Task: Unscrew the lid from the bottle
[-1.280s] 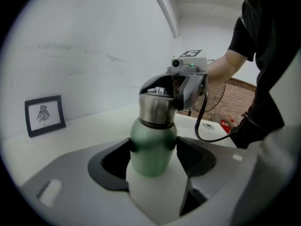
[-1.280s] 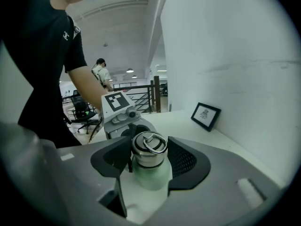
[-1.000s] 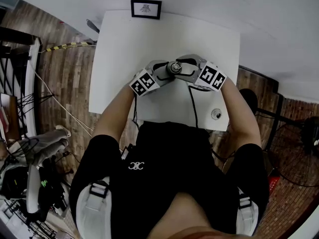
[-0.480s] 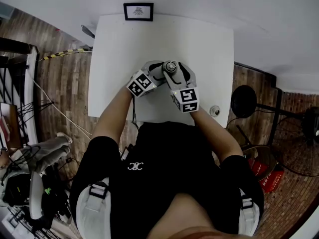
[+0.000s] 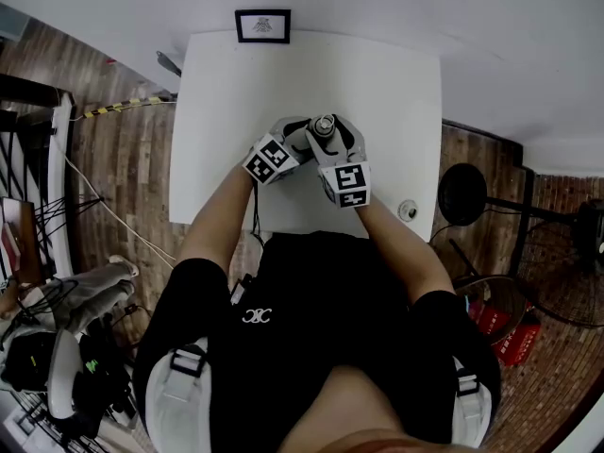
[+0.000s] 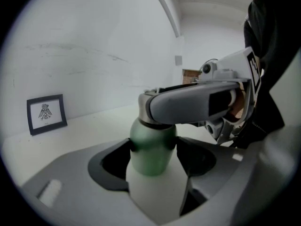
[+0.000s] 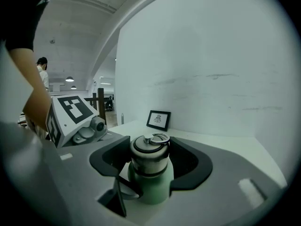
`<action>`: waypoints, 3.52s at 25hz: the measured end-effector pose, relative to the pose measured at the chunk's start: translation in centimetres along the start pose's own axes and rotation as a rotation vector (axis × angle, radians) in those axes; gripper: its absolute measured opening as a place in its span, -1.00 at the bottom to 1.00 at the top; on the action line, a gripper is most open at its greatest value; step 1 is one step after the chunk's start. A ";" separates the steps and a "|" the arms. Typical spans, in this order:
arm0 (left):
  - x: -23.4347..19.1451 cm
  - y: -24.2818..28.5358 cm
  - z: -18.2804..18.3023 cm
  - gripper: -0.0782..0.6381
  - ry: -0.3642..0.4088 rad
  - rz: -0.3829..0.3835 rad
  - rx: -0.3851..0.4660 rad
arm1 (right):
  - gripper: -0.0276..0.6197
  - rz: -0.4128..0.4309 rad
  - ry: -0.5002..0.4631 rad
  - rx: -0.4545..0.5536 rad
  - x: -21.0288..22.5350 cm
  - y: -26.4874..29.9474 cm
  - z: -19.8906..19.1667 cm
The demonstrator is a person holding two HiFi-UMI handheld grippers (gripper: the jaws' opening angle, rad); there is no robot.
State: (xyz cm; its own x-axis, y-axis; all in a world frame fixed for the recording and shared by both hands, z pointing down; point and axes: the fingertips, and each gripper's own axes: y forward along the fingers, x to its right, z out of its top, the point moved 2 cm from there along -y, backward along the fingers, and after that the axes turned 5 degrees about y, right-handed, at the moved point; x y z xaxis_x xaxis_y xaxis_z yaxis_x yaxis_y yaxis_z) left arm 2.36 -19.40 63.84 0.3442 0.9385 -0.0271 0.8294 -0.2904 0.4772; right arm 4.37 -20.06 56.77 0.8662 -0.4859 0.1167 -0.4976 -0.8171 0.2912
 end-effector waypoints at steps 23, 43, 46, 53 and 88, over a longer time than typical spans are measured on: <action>0.2 0.4 0.0 0.22 0.055 -0.008 -0.032 | -0.12 0.755 -0.326 -0.313 0.0 0.0 0.0; 0.1 0.2 0.0 0.22 0.063 -0.002 -0.025 | -0.12 0.957 -0.304 -0.215 -1.1 0.8 6.1; 0.1 -0.1 0.0 0.22 0.043 0.040 -0.033 | -0.12 0.838 -0.246 -0.147 -0.3 0.3 6.8; 0.3 -5.6 3.1 0.09 -0.016 0.239 0.110 | -0.12 0.521 -0.122 0.004 1.1 -3.6 8.6; 5.8 -24.7 12.8 -0.63 -0.041 0.811 0.320 | -0.12 -0.286 0.055 0.414 -1.2 -18.0 11.9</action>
State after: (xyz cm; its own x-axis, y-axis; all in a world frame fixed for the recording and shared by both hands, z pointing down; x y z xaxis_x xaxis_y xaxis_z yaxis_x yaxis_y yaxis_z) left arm -10.48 -9.18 40.68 0.8925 0.4138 0.1793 0.4033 -0.9103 0.0936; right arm 11.75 -8.49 40.08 0.9661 -0.2165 0.1405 -0.2068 -0.9751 -0.0804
